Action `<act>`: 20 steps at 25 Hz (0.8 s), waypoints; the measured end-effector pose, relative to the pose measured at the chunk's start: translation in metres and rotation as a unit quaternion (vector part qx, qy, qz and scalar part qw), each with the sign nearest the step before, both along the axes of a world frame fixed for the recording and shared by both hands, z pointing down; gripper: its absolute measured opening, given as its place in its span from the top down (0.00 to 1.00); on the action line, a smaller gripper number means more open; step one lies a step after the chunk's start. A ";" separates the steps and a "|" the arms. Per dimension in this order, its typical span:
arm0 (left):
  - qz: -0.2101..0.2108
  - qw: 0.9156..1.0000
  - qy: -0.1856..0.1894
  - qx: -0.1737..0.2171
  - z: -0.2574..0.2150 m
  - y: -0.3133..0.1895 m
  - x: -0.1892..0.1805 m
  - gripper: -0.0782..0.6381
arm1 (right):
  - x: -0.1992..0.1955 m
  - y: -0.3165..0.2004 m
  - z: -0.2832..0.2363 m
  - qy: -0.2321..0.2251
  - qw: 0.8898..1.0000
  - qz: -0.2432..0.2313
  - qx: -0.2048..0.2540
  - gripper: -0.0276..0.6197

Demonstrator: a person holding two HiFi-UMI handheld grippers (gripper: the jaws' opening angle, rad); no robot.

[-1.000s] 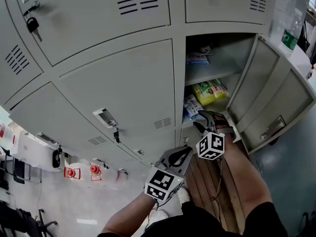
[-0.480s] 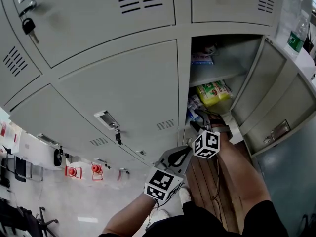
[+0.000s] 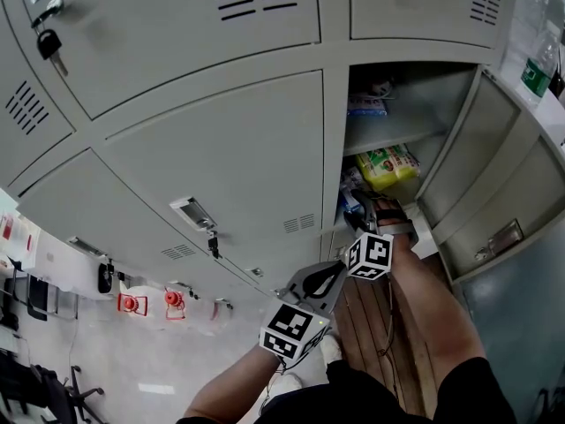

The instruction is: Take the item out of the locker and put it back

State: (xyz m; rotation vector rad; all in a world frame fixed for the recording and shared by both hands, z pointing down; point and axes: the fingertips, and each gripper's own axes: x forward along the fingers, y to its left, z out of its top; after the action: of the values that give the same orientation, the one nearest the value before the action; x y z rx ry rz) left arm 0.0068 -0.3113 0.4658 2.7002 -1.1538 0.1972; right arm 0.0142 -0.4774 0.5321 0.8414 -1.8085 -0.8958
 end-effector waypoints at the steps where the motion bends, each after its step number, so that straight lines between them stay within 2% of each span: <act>1: 0.000 1.000 0.000 0.000 0.000 0.000 0.000 0.86 | -0.001 -0.001 0.001 0.003 1.000 -0.001 0.005 0.49; 5: -0.004 1.000 0.001 -0.001 0.000 0.000 0.000 0.86 | -0.008 0.000 0.005 0.005 1.000 -0.008 0.005 0.62; 11: -0.011 1.000 0.002 -0.005 0.002 -0.003 -0.003 0.86 | -0.009 -0.007 0.012 0.002 1.000 0.001 -0.009 0.64; 13: -0.011 1.000 0.001 -0.001 0.001 -0.004 -0.004 0.86 | -0.011 -0.007 0.014 0.005 1.000 0.000 -0.013 0.68; 20: -0.012 1.000 0.001 -0.002 0.001 -0.004 -0.008 0.86 | -0.011 -0.006 0.010 -0.001 1.000 0.004 -0.009 0.73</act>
State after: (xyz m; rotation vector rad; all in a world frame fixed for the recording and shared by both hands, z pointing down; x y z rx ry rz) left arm -0.0008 -0.3151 0.4664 2.6811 -1.1836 0.1922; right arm 0.0030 -0.4839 0.5424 0.8387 -1.8102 -0.8730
